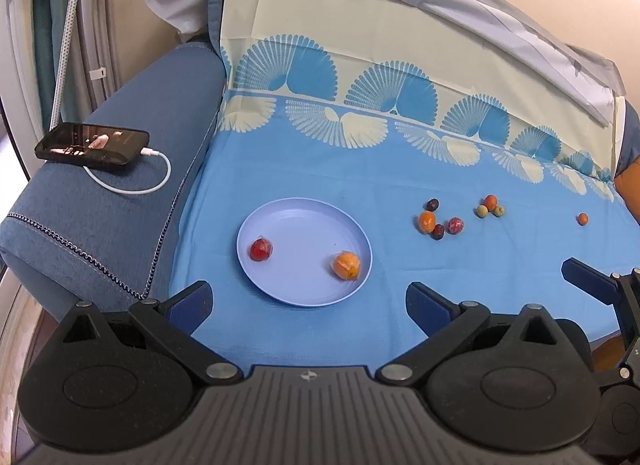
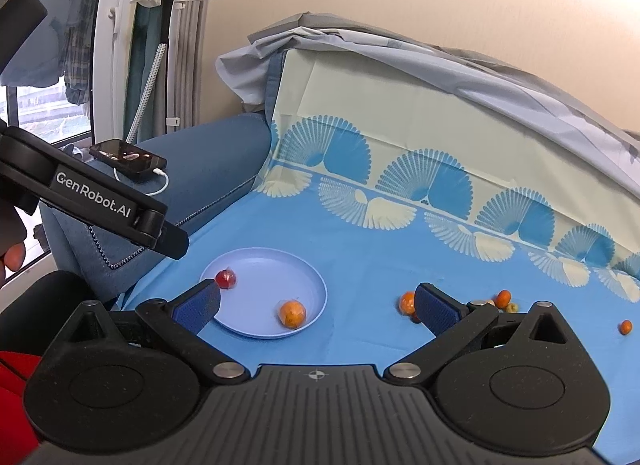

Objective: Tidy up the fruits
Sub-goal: 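Lift both tools away from the plate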

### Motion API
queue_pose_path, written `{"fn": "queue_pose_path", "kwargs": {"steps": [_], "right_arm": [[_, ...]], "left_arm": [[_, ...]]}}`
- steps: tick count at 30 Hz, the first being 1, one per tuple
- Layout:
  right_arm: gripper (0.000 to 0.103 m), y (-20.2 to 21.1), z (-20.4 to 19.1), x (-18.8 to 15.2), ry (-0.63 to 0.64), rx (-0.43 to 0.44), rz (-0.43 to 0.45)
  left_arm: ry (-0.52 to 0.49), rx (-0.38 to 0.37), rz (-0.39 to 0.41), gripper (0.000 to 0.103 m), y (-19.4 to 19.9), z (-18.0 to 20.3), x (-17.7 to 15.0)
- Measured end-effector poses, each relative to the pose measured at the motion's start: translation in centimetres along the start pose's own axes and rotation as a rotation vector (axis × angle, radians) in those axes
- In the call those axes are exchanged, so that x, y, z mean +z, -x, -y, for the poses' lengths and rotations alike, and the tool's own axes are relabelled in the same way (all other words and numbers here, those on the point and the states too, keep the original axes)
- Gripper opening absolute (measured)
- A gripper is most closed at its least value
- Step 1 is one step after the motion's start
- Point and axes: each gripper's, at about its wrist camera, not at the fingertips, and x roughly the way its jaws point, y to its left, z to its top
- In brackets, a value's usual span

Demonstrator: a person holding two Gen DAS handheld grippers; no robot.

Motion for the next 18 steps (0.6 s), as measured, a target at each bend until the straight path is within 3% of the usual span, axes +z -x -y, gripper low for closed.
{"fn": "queue_pose_path", "kwargs": {"steps": [11,18], "right_arm": [[0.102,-0.8,0.4,-0.5,-0.02,0.035,-0.024],[0.103,-2.4,1.8,-1.3,-0.099,0.033,-0.065]], "left_arm": [[-0.005,0.019,-0.014,0.103,-0.5,0.1,0.0],[0.018,0.048,-0.069,0.103,-2.7,-0.1,0.0]]}}
